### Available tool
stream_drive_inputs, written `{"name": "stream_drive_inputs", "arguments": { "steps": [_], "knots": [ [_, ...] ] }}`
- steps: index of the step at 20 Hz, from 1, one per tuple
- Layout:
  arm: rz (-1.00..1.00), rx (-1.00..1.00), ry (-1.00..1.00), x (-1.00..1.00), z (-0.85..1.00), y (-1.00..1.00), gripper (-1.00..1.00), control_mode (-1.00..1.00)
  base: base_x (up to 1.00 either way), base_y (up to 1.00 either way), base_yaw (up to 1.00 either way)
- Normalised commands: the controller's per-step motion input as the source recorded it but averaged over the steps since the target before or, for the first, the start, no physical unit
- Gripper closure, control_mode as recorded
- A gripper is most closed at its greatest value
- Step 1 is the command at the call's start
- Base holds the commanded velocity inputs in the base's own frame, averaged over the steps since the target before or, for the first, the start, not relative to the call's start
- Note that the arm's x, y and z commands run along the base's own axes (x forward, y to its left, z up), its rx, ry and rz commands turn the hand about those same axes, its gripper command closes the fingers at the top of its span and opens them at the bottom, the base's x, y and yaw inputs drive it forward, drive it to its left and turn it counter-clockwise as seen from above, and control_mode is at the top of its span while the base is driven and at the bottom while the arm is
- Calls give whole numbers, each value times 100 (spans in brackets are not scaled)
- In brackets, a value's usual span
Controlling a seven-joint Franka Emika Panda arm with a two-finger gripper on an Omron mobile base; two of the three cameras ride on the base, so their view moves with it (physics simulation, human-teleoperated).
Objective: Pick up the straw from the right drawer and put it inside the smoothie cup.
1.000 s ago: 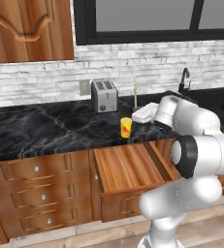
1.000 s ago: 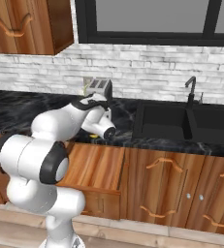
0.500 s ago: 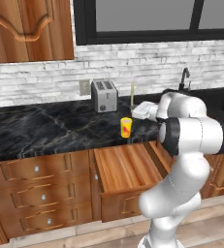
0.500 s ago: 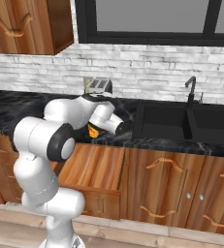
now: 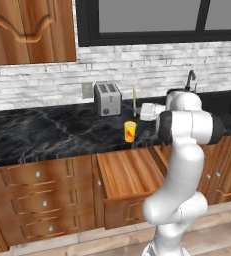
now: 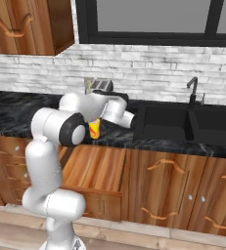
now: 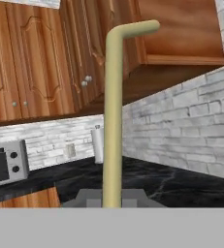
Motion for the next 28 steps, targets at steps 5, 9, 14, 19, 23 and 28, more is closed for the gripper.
{"name": "stream_drive_inputs", "arguments": {
  "steps": [5, 9, 14, 19, 23, 28],
  "knots": [
    [14, 0, 0, 36, -26, 2, 100, -100, 0, 0, 0],
    [12, 0, 0, 32, -23, 6, 100, -100, 0, 0, 0],
    [10, 0, -4, 19, -22, 0, 100, -100, 0, 0, 0],
    [3, 0, -13, 13, -27, 0, 100, -100, 0, 0, 0],
    [0, 0, -12, 21, -27, 6, 100, -100, 0, 0, 0],
    [0, 0, -10, 26, -26, 6, 100, -100, 0, 0, 0]
  ]
}}
